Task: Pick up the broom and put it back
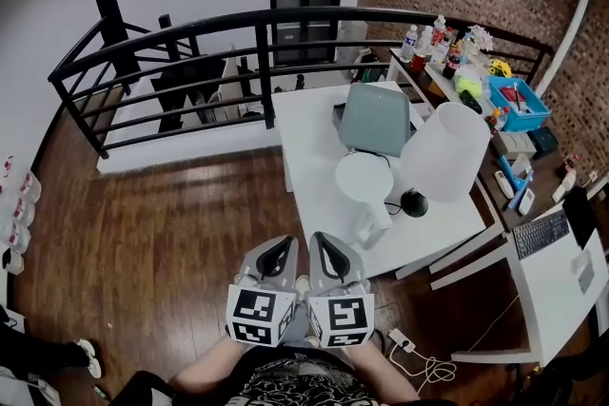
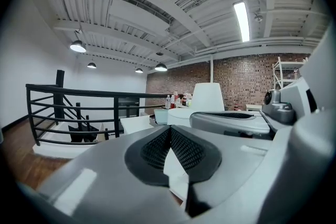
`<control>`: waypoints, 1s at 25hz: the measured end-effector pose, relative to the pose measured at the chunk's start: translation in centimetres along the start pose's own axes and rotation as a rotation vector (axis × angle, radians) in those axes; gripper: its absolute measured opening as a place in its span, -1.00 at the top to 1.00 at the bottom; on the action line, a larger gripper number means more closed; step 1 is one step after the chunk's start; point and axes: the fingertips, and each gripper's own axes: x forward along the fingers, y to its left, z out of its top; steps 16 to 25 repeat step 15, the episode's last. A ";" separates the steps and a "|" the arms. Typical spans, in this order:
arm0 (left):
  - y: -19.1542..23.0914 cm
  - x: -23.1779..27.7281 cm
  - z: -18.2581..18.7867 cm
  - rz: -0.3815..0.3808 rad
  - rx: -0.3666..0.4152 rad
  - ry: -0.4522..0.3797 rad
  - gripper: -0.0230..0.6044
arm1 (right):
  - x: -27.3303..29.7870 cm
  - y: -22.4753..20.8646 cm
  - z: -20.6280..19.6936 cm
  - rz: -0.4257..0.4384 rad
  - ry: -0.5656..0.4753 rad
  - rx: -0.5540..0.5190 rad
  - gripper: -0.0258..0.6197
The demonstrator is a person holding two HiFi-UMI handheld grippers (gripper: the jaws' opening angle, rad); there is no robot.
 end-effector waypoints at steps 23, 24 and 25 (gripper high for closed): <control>-1.7 1.3 -0.7 -0.032 0.005 0.012 0.91 | -1.0 -1.9 -0.5 -0.023 0.009 0.004 0.92; -1.7 1.3 -0.7 -0.032 0.005 0.012 0.91 | -1.0 -1.9 -0.5 -0.023 0.009 0.004 0.92; -1.7 1.3 -0.7 -0.032 0.005 0.012 0.91 | -1.0 -1.9 -0.5 -0.023 0.009 0.004 0.92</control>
